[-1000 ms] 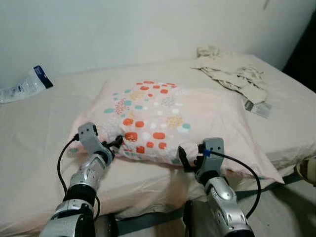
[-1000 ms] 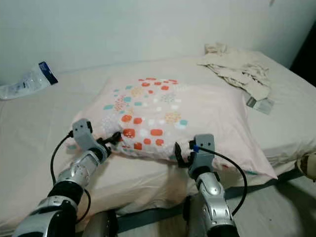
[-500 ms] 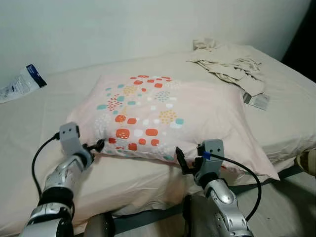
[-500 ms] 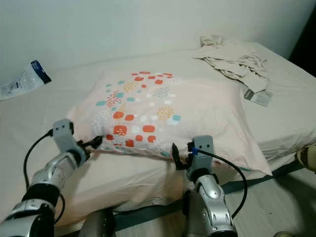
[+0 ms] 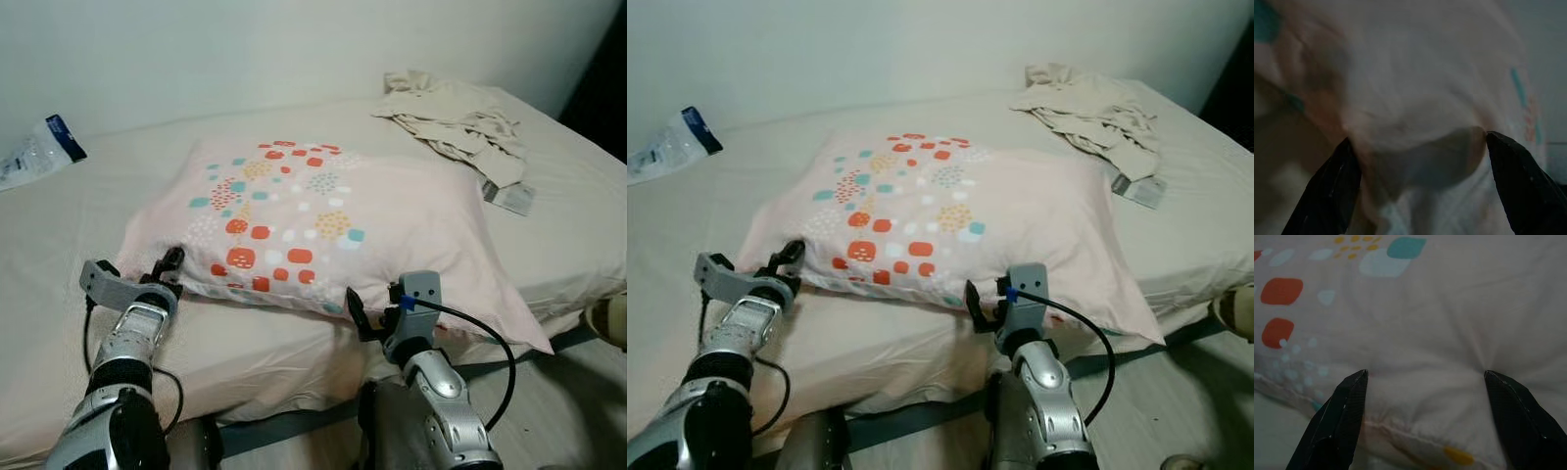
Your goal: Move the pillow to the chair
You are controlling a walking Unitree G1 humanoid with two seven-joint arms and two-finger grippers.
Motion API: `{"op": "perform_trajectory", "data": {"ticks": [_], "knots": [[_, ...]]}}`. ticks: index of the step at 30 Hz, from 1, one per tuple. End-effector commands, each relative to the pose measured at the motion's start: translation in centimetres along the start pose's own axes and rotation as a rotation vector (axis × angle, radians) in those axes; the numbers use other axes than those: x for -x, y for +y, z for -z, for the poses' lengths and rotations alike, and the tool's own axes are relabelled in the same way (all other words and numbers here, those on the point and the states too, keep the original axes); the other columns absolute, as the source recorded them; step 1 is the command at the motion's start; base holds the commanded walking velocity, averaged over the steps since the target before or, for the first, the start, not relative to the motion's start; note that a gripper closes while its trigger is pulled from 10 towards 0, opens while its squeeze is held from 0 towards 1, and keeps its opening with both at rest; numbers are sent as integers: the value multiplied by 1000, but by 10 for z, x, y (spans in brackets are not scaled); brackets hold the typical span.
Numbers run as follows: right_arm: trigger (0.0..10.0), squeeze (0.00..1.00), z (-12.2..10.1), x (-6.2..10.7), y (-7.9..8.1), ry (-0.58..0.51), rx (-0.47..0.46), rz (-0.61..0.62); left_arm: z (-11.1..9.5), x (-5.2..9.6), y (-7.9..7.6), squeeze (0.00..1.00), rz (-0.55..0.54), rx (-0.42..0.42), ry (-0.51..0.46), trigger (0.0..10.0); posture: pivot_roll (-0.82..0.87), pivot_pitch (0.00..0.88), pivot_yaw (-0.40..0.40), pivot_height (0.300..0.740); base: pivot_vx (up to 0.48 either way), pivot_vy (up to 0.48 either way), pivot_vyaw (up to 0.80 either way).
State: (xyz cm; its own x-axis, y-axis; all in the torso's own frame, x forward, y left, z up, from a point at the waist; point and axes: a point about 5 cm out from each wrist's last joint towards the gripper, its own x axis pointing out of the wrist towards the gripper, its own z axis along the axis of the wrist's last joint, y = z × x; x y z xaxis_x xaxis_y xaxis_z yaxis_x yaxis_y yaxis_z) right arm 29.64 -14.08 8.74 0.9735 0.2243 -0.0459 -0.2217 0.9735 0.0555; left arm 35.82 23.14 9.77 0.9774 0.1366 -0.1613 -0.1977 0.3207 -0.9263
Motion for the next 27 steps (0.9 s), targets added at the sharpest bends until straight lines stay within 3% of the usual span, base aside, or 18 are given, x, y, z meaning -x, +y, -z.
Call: {"op": "perform_trajectory", "data": {"ticks": [1,9,10,11,12,13,15,16,24,27], "knots": [[10000,0,7,4,3,39,-27,-24,11,0,4,1000,-19,31,27,10000,-89,187,20,543,0,0,0],[10000,0,8,7,12,31,-11,-81,27,-3,-3,1000,-8,1,25,10000,-100,189,25,543,0,0,0],[10000,0,7,7,11,27,-12,-73,29,-5,-9,600,22,21,3,10000,-104,187,28,543,0,0,0],[10000,0,6,7,11,23,-12,-68,31,-6,-14,0,41,38,-12,10000,-104,187,28,543,0,0,0],[10000,0,6,6,11,18,-12,-64,33,-7,-17,0,36,8,-19,6353,-105,183,29,543,0,0,0],[10000,0,6,6,11,18,-12,-64,33,-7,-17,0,36,8,-19,6353,-105,183,29,543,0,0,0],[10000,0,4,6,10,12,-7,-62,36,-8,-20,0,13,-45,-24,2471,-107,181,28,543,0,0,0],[10000,0,4,6,10,10,-4,-64,36,-9,-21,0,0,-55,-37,0,-109,179,27,543,0,0,0],[10000,0,4,7,9,7,1,-66,29,-9,-19,0,-18,-114,-85,0,-108,164,26,543,0,0,0],[10000,0,3,7,10,5,3,-70,23,-8,-17,0,-14,-185,-100,0,-105,153,23,543,0,0,0]]}}
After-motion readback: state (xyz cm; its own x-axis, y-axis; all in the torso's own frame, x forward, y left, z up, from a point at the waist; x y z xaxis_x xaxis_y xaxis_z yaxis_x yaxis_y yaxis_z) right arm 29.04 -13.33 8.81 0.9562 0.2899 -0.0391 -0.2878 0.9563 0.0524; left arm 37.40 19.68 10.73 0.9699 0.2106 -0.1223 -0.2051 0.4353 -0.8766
